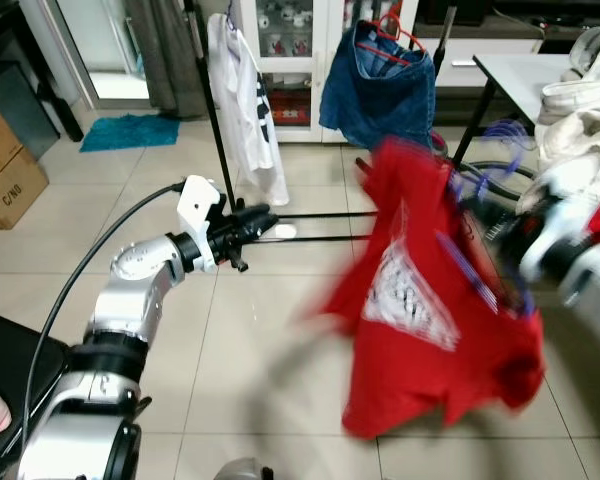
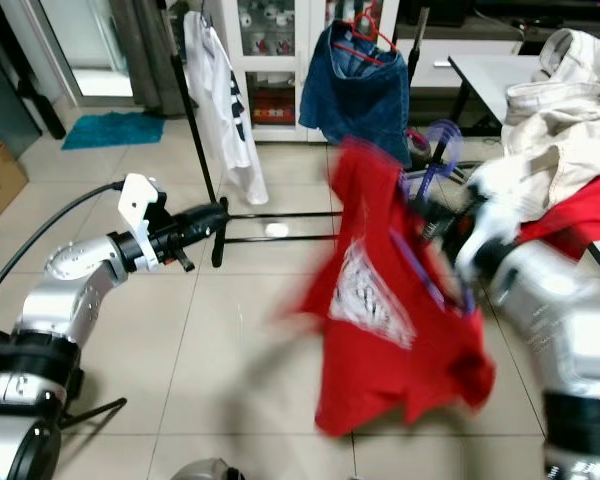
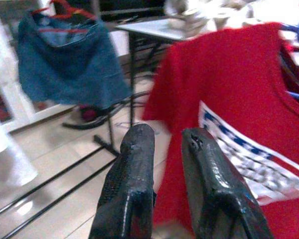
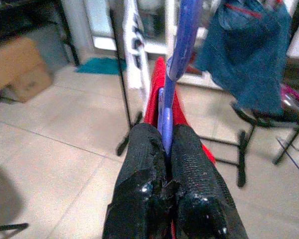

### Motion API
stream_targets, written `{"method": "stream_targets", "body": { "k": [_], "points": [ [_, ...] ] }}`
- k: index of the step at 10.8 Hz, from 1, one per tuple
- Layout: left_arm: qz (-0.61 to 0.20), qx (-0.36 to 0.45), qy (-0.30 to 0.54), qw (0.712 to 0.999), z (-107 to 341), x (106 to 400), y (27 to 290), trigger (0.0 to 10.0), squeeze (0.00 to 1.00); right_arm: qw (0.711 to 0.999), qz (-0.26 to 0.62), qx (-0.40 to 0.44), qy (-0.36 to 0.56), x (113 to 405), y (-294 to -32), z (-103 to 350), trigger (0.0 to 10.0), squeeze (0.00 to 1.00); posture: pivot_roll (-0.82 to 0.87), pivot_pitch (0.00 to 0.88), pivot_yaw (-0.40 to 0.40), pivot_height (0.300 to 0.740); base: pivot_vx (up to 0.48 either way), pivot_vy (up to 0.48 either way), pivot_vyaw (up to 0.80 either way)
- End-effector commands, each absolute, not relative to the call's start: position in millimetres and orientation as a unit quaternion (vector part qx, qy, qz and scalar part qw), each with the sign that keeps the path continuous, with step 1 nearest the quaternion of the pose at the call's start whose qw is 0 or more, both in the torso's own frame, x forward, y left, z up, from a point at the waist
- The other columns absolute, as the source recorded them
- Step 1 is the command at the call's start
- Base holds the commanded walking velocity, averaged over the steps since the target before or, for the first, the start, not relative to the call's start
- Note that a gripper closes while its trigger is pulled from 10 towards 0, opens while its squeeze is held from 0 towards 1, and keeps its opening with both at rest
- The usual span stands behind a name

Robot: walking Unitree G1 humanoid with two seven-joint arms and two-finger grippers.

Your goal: Hang hanger

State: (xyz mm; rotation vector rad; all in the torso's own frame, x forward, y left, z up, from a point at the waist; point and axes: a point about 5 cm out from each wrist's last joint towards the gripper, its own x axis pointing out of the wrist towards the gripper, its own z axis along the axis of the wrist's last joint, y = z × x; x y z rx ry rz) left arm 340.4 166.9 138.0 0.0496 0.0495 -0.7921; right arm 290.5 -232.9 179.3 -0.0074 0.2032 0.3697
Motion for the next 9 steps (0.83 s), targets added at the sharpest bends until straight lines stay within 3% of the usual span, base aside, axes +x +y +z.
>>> {"method": "stream_targets", "body": {
  "k": [1,2,4,5,7,9],
  "points": [
    [-0.353,0.033,0.033,0.935,137,341,169,10.0,0.16,0.981,0.166,-0.015,0.094,291,-231,182,10.0,0.0,-0.03,0.0,0.044,0.74,0.0,0.0,0.0],
    [-0.311,0.029,0.038,0.949,134,336,163,10.0,0.0,0.986,0.102,-0.027,0.13,290,-229,158,10.0,0.0,-0.02,0.0,0.033,0.74,0.0,0.0,0.0],
    [-0.272,0.015,0.033,0.961,130,330,157,10.0,0.0,0.986,0.029,-0.046,0.16,282,-220,125,10.0,0.0,0.0,0.0,0.018,0.74,0.0,0.0,0.0],
    [-0.243,0.026,0.027,0.969,128,328,154,10.0,0.0,0.986,0.002,-0.016,0.165,275,-212,107,10.0,0.0,0.0,0.0,0.016,0.74,0.0,0.0,0.0],
    [-0.207,0.039,0.035,0.977,128,332,151,10.0,0.0,0.989,-0.01,0.003,0.15,277,-207,106,10.0,0.0,0.0,0.0,0.024,0.74,0.122,0.0,0.0],
    [-0.194,0.035,0.034,0.98,130,335,149,10.0,0.0,0.993,-0.014,0.001,0.12,283,-202,113,10.0,0.0,-0.01,0.0,0.033,0.74,0.261,0.0,0.8]
  ]
}}
